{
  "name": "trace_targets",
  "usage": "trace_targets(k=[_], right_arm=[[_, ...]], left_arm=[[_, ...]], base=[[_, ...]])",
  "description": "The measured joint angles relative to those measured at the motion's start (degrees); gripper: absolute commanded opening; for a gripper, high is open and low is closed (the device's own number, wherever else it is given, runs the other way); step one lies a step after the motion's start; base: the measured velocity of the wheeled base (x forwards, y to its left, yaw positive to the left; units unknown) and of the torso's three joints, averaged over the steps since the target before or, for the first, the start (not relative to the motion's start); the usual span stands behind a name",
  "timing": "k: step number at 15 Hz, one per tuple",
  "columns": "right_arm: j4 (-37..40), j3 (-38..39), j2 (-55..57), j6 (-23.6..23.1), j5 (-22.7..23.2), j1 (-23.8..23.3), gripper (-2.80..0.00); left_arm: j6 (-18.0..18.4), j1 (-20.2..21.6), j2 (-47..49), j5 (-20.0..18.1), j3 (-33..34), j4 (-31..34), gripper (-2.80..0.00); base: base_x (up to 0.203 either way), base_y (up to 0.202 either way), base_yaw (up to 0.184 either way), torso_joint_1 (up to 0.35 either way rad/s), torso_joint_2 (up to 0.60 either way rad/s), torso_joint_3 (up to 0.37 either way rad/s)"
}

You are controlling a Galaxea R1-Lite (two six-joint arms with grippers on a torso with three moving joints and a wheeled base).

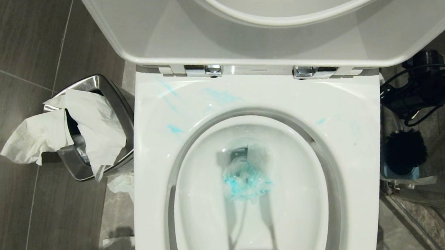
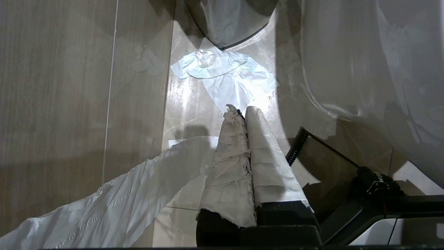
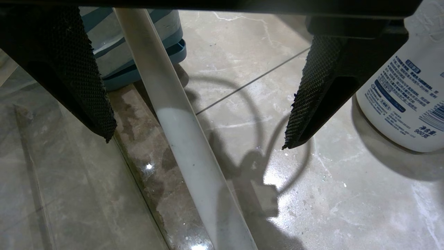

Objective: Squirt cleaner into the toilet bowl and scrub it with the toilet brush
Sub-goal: Scrub the toilet bowl

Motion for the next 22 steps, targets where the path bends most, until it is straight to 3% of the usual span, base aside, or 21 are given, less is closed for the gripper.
trace_targets(k=[13,14,22], right_arm=[[0.00,0.00,0.24,0.09,1.88,-0.06,0.00],[0.02,0.00,0.32,0.07,1.82,-0.06,-2.80],[-0.18,0.00,0.40,0.07,2.76,-0.04,-2.80]], left_arm=[[0.00,0.00,0.00,0.05,0.00,0.00,-2.80],[0.00,0.00,0.00,0.05,0.00,-0.02,-2.80],[0.02,0.00,0.00,0.02,0.00,0.00,-2.80]], base=[[0.000,0.000,0.000,0.000,0.00,0.000],[0.000,0.000,0.000,0.000,0.00,0.000],[0.000,0.000,0.000,0.000,0.00,0.000]])
